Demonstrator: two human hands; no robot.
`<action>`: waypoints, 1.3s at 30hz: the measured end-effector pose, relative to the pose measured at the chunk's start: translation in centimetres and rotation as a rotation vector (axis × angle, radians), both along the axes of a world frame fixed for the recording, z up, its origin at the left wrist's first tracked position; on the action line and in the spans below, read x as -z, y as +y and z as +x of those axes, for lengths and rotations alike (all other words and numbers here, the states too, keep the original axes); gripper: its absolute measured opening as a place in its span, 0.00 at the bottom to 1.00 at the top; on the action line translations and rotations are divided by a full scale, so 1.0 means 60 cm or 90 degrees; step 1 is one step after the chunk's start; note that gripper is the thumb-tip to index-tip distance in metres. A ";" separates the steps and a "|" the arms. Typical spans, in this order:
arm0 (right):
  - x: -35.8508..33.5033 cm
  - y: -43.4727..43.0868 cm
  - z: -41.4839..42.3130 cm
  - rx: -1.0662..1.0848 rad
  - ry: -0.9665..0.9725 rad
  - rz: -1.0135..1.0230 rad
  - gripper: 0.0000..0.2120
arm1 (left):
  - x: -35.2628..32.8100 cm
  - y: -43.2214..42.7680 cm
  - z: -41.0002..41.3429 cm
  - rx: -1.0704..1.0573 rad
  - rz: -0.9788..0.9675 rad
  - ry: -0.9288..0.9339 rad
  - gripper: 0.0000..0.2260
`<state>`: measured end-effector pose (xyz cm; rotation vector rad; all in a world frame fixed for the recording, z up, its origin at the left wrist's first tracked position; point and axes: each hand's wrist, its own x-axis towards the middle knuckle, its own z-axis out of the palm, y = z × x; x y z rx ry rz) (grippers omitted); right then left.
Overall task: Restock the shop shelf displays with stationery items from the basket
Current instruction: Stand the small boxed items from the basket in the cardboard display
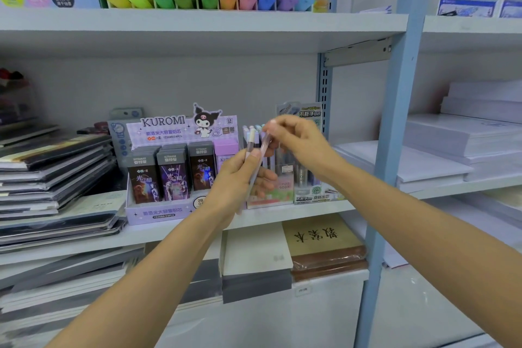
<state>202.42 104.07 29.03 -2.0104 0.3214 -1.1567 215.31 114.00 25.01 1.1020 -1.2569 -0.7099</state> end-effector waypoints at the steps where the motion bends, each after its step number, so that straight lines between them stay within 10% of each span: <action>1: -0.006 -0.005 -0.006 0.029 -0.035 -0.002 0.07 | -0.002 0.001 0.000 -0.003 0.001 0.016 0.12; 7: -0.034 -0.038 -0.034 0.156 -0.188 -0.012 0.08 | -0.001 -0.001 0.004 -0.073 0.025 0.001 0.12; 23: 0.010 -0.071 -0.010 0.229 0.121 -0.197 0.07 | 0.022 -0.010 0.022 -0.074 0.007 -0.008 0.11; 39: 0.018 -0.048 0.007 0.362 0.086 -0.219 0.08 | 0.020 -0.005 0.019 -0.096 0.001 -0.007 0.08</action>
